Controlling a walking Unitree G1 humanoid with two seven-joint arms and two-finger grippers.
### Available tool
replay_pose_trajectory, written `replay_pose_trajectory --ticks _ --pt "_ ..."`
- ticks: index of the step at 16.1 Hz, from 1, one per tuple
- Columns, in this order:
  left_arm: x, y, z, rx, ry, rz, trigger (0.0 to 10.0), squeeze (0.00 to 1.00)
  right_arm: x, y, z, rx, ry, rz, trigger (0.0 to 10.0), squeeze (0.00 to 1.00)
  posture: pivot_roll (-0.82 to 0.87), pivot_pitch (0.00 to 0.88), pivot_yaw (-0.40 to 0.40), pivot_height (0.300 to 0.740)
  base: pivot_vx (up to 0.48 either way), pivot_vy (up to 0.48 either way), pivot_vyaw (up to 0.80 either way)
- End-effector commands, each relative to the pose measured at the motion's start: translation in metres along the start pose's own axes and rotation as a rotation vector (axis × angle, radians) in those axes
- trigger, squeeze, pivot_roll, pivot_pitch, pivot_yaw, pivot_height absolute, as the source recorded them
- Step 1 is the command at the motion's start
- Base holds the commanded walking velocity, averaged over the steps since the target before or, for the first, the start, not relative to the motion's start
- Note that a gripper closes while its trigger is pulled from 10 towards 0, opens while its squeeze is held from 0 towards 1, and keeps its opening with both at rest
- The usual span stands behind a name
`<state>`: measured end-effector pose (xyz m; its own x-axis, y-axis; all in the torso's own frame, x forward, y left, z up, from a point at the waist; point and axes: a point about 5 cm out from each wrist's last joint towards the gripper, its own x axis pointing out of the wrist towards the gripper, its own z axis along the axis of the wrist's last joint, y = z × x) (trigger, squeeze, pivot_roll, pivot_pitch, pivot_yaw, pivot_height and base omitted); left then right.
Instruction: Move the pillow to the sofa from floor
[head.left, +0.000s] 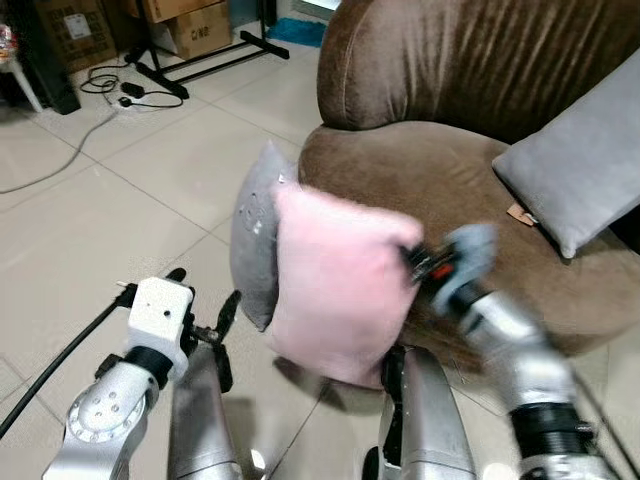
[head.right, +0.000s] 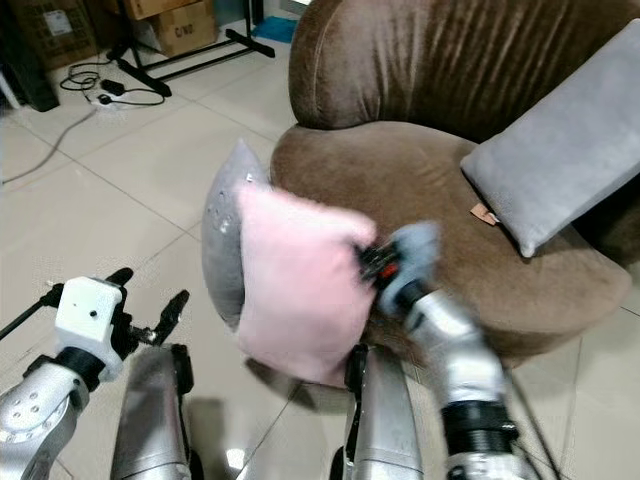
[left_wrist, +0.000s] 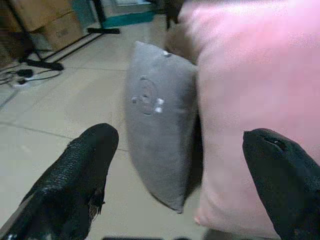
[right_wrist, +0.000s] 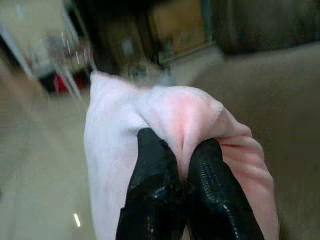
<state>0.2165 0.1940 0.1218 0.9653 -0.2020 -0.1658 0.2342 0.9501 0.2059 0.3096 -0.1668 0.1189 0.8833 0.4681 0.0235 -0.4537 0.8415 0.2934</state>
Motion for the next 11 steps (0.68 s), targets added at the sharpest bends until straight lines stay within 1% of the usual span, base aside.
replay_pose_trajectory --ticks 1,2,3,4,5,6,7,8,9,10,11 --pt "0.002 0.002 0.003 0.009 -0.016 0.018 10.0 0.0 0.0 -0.001 0.042 0.016 -0.166 0.021 0.0 0.0 -0.02 0.0 -0.028 0.452 0.0 0.0 0.0" --pt "0.006 0.003 0.006 0.02 -0.033 0.018 10.0 0.0 -0.002 -0.001 0.081 0.068 -0.315 0.036 0.0 0.0 -0.03 0.0 -0.017 0.452 0.0 0.0 0.0" --pt "0.007 0.004 0.008 0.025 -0.041 0.018 10.0 0.0 -0.002 -0.001 0.1 0.092 -0.391 0.04 0.0 0.0 -0.03 0.0 -0.014 0.452 0.0 0.0 0.0" --pt "0.012 0.006 0.014 0.026 -0.068 0.023 10.0 0.0 -0.004 -0.002 0.143 0.136 -0.57 -0.008 0.0 0.0 -0.03 0.0 -0.014 0.452 0.0 0.0 0.0" --pt "0.013 0.007 0.017 0.028 -0.08 0.025 10.0 0.0 -0.005 -0.006 0.159 0.147 -0.646 -0.067 0.0 0.0 -0.03 0.0 -0.014 0.452 0.0 0.0 0.0" --pt "0.016 0.009 0.027 0.033 -0.118 0.033 10.0 0.0 -0.012 -0.025 0.199 0.268 -0.839 -0.233 0.0 0.0 -0.02 0.0 -0.02 0.452 0.0 0.0 0.0" --pt "0.017 0.01 0.029 0.034 -0.123 0.032 10.0 0.0 -0.012 -0.026 0.205 0.263 -0.849 -0.24 0.0 0.0 -0.02 0.0 -0.02 0.452 0.0 0.0 0.0" --pt "0.016 0.011 0.033 0.051 -0.134 0.019 10.0 0.0 -0.011 -0.022 0.216 0.151 -0.823 -0.236 0.0 0.0 -0.01 0.0 -0.021 0.452 0.0 0.0 0.0" --pt "0.016 0.012 0.034 0.054 -0.134 0.025 10.0 0.0 -0.006 -0.019 0.213 0.098 -0.77 -0.235 0.0 0.0 -0.01 0.0 -0.023 0.452 0.0 0.0 0.0" --pt "0.017 0.014 0.034 0.051 -0.133 0.04 10.0 0.0 0.005 -0.017 0.201 0.027 -0.655 -0.245 0.0 0.0 -0.01 0.0 -0.025 0.452 0.0 0.0 0.0" --pt "0.018 0.016 0.035 0.06 -0.128 0.058 10.0 0.0 0.021 -0.014 0.172 -0.039 -0.464 -0.292 9.6 0.0 0.0 0.0 -0.034 0.452 0.0 0.0 0.0"
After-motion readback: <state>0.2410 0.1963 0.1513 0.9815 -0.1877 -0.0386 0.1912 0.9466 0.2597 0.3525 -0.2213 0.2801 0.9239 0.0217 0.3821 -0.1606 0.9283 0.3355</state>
